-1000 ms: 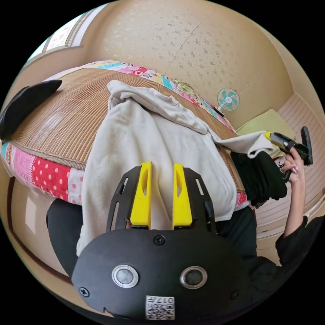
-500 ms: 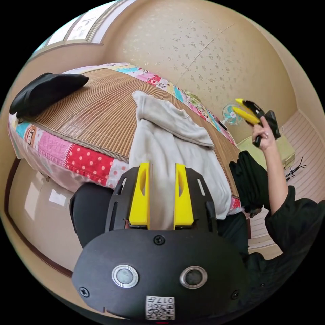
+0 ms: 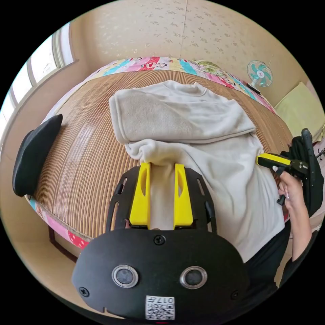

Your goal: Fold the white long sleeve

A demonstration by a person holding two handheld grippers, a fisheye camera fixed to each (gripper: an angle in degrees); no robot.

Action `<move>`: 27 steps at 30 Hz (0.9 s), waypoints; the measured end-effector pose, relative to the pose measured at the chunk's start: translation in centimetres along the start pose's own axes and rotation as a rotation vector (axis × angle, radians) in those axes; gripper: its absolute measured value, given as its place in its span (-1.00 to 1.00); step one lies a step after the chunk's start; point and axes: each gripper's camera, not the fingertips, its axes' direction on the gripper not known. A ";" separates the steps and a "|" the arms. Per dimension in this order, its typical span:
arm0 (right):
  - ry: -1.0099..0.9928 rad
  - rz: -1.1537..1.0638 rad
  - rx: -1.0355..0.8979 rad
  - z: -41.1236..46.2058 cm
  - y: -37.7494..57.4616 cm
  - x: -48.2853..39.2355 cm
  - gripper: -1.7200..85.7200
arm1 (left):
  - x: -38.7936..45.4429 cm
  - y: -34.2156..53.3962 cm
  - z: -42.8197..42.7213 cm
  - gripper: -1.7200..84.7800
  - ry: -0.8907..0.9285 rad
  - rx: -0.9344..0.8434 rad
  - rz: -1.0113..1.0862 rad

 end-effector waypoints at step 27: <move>-0.641 0.055 0.421 -26.3 27.1 7.3 -0.89 | -22.6 21.2 -29.4 -0.85 0.905 0.339 -0.183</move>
